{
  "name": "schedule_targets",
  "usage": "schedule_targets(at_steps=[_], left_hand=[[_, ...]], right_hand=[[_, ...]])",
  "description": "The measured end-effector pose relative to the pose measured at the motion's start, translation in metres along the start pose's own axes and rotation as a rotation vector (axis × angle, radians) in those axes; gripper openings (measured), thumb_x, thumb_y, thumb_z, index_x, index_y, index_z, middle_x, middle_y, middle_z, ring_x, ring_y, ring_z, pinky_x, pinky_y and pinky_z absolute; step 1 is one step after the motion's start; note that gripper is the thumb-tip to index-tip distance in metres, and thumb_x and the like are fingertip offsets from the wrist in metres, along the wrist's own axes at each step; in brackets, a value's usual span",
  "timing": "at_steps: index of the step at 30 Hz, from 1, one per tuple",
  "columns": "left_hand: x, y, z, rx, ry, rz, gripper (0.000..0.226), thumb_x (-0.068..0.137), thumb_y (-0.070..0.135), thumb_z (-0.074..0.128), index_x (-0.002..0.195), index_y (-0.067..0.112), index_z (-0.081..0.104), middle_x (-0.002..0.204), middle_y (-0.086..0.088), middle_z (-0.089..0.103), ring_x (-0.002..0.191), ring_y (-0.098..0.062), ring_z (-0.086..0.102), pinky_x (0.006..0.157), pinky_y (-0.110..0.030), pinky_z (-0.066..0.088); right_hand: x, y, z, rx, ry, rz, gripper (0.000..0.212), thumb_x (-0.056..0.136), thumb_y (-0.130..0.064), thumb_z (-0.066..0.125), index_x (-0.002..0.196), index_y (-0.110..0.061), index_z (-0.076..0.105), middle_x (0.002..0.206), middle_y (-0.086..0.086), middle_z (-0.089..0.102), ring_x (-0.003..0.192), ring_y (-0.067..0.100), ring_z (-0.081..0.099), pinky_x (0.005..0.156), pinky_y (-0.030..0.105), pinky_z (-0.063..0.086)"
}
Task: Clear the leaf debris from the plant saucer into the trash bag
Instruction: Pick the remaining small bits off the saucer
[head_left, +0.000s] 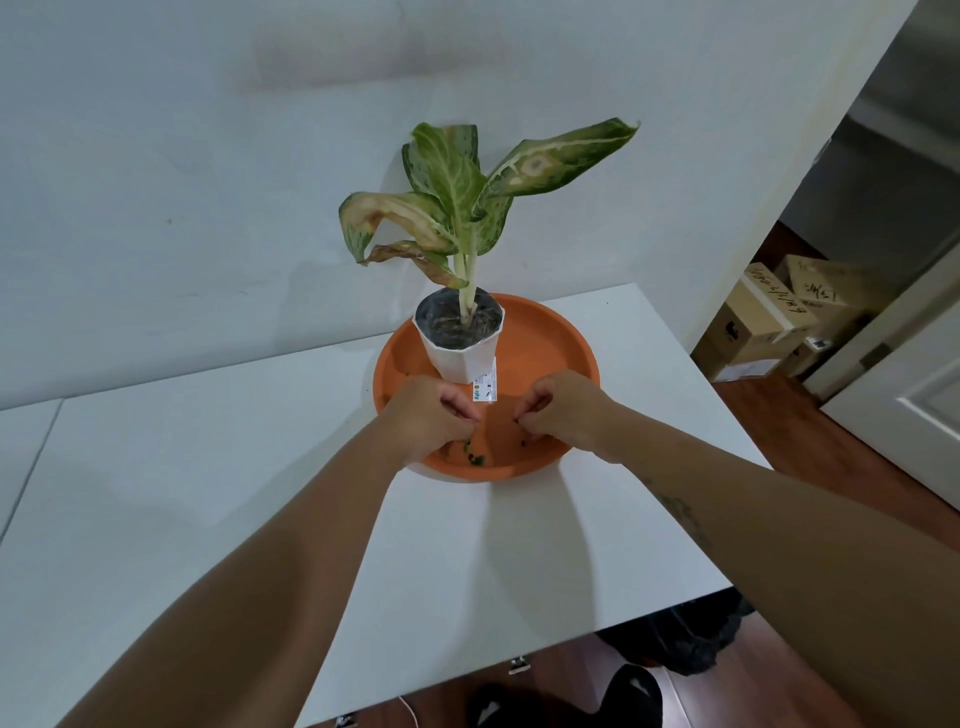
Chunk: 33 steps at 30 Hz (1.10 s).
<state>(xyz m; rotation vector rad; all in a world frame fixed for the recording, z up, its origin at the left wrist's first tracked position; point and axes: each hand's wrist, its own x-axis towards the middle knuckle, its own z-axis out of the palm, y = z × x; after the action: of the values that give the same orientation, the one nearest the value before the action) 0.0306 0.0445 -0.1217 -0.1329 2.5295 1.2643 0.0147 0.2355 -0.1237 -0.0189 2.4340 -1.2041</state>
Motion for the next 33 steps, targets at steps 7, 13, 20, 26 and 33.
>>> schedule_targets(at_steps=[7,13,20,26,33], left_hand=[[0.001,0.0,0.003,0.187,-0.101,0.023,0.019,0.076,0.006,0.073,0.07,0.024,0.074,0.07,0.009,0.069,0.072,-0.009,0.065,0.067,-0.02,0.05],[0.005,0.002,0.011,0.445,-0.184,0.059,0.009,0.073,0.019,0.079,0.078,0.022,0.072,0.075,0.01,0.066,0.075,-0.008,0.062,0.07,-0.023,0.052],[0.009,0.006,0.021,0.529,-0.175,0.095,0.023,0.074,0.009,0.068,0.06,0.02,0.054,0.062,0.003,0.053,0.061,-0.012,0.049,0.053,-0.02,0.035],[0.006,0.001,0.019,0.344,-0.123,0.092,0.014,0.074,0.006,0.07,0.066,0.017,0.068,0.066,0.005,0.063,0.067,-0.012,0.059,0.058,-0.018,0.041],[0.002,0.001,0.014,-0.072,0.015,0.001,0.008,0.078,0.013,0.076,0.076,0.021,0.079,0.078,0.005,0.075,0.081,-0.012,0.068,0.077,-0.024,0.055]], right_hand=[[-0.004,-0.003,-0.006,-0.068,-0.001,-0.039,0.013,0.08,-0.004,0.063,0.088,-0.005,0.073,0.082,0.004,0.067,0.07,0.014,0.061,0.059,0.014,0.046],[-0.002,-0.008,0.003,-0.598,-0.12,-0.134,0.016,0.084,-0.012,0.064,0.097,-0.006,0.07,0.101,0.008,0.067,0.084,0.018,0.056,0.059,0.02,0.043],[-0.003,-0.033,0.01,-0.745,-0.357,-0.08,0.032,0.094,-0.008,0.051,0.125,0.001,0.056,0.097,0.014,0.059,0.079,0.02,0.044,0.061,0.022,0.035],[0.005,-0.017,0.013,-0.721,-0.197,-0.115,0.017,0.085,-0.012,0.059,0.099,-0.006,0.067,0.104,0.012,0.066,0.086,0.021,0.056,0.069,0.025,0.045],[0.0,-0.002,-0.002,0.029,0.042,0.011,0.012,0.078,-0.005,0.064,0.084,-0.01,0.073,0.078,0.005,0.069,0.072,0.018,0.063,0.069,0.025,0.05]])
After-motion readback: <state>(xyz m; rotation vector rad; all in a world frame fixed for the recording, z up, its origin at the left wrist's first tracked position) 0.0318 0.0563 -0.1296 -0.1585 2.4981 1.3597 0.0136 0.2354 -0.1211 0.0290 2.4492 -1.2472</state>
